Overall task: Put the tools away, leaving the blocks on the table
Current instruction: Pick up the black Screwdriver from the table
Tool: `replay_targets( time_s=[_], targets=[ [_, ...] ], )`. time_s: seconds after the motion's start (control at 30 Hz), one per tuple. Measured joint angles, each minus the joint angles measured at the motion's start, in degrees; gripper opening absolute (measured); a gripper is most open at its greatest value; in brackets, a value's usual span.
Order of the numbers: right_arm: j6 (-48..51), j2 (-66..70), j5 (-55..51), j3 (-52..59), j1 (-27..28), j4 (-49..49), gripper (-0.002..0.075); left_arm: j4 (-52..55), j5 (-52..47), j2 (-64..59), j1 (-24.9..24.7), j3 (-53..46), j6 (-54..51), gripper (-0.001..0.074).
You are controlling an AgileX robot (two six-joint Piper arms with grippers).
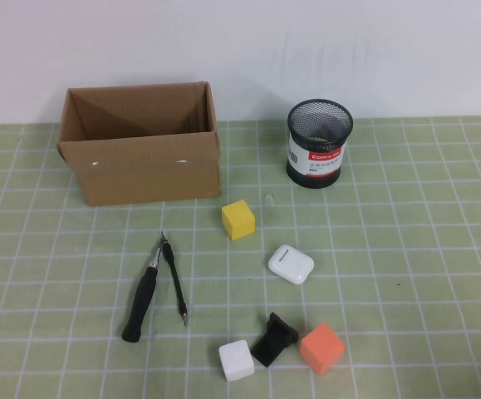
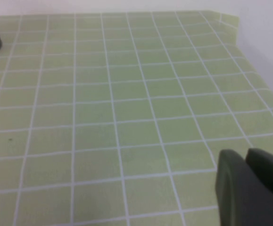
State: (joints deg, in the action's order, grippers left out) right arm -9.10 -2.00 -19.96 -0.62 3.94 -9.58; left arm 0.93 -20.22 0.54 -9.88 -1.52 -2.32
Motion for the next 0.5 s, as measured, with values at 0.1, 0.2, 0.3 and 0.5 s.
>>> replay_targets(
  time_s=[0.1,0.2,0.3,0.5],
  targets=[
    [3.2,0.0,-0.1,0.2,0.5,3.4,-0.0003,0.0,0.0,0.0,0.0,0.0,0.0,-0.0004],
    [3.6,0.0,-0.1,0.2,0.5,3.7,-0.0003,0.0,0.0,0.0,0.0,0.0,0.0,-0.0004],
    [3.5,0.0,-0.1,0.2,0.5,3.7,-0.0003,0.0,0.0,0.0,0.0,0.0,0.0,-0.0004],
    [3.3,0.1,0.0,0.2,0.5,3.6,-0.0003,0.0,0.0,0.1,0.0,0.0,0.0,-0.0004]
  ],
)
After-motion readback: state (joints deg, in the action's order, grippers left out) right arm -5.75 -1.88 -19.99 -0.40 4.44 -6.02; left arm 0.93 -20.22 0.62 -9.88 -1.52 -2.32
